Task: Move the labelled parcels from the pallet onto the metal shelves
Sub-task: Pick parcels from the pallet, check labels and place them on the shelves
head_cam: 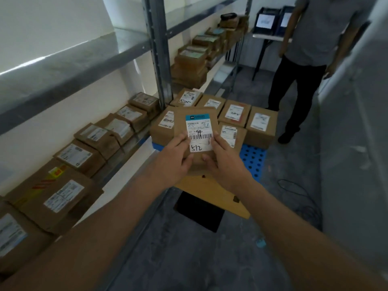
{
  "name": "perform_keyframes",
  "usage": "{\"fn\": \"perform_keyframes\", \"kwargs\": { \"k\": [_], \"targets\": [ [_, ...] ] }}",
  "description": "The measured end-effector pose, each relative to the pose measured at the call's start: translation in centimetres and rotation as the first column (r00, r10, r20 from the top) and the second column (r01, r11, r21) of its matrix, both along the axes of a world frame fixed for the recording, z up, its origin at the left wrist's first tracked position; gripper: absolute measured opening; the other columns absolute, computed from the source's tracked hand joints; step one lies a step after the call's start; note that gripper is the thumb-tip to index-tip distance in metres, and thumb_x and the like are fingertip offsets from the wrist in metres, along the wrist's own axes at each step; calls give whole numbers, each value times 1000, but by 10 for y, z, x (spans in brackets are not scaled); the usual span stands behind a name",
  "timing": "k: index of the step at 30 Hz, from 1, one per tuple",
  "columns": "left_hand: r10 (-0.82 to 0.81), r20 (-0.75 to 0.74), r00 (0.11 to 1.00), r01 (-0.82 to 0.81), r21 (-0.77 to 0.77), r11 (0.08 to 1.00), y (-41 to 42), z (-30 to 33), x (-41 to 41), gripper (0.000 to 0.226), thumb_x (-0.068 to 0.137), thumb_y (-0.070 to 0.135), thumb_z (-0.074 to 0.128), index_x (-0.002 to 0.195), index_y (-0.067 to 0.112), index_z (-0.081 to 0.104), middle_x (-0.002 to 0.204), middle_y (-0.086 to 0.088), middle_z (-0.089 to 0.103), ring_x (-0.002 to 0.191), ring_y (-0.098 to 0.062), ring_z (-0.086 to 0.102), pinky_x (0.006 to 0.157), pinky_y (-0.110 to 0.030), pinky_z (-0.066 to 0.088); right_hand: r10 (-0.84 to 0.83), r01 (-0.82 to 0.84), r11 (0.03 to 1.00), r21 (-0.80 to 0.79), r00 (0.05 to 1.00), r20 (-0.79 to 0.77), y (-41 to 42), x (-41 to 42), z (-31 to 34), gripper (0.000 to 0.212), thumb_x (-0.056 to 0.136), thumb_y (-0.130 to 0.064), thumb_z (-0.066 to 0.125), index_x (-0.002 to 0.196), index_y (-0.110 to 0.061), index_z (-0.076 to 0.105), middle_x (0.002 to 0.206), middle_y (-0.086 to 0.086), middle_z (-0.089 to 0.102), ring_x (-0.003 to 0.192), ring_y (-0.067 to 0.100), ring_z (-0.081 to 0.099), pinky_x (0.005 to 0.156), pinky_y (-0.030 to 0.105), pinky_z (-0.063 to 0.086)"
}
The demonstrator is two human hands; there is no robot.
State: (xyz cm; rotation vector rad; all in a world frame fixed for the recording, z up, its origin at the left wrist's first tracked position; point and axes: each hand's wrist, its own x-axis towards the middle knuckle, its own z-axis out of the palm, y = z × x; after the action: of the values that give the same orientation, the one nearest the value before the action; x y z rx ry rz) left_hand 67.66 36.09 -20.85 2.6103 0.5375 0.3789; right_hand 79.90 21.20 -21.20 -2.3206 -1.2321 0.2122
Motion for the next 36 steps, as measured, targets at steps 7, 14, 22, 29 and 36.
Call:
{"fn": "perform_keyframes", "kwargs": {
  "k": [7,14,22,29,36],
  "targets": [
    [-97,12,995,97,-21,995,-49,-8,76,57,100,24,63,150,1,46,161,-5,36,147,-18,34,121,-30,31,-100,101,995,19,995,-15,-60,60,-11,69,105,-38,49,159,-4,22,169,5,12,153,20,17,120,27,19],
    [-211,-29,977,208,-74,975,-80,-28,136,61,100,27,64,153,5,43,164,-1,31,149,-15,31,122,-36,32,-224,225,974,21,974,-38,-105,101,-33,67,105,-37,49,158,-5,25,168,4,15,152,18,20,117,19,18],
    [-330,-110,938,318,-113,941,-93,-59,197,62,101,30,60,154,4,39,164,-1,29,150,-15,27,123,-27,24,-350,350,937,-14,934,-72,-124,143,-66,66,103,-35,55,156,-4,32,166,5,22,149,18,27,113,22,26],
    [-423,-173,890,401,-147,904,-82,-81,235,62,101,34,60,154,8,41,164,2,29,147,-16,32,118,-25,25,-431,426,902,-69,899,-79,-119,165,-91,59,101,-30,58,150,-1,41,159,9,33,141,20,37,108,16,26],
    [-491,-233,840,454,-193,870,-75,-110,255,62,101,34,60,154,8,40,162,2,32,144,-18,38,118,-29,31,-495,486,868,-104,863,-102,-115,174,-124,56,101,-30,60,147,-3,46,155,8,36,136,20,42,104,13,25]
  ]
}}
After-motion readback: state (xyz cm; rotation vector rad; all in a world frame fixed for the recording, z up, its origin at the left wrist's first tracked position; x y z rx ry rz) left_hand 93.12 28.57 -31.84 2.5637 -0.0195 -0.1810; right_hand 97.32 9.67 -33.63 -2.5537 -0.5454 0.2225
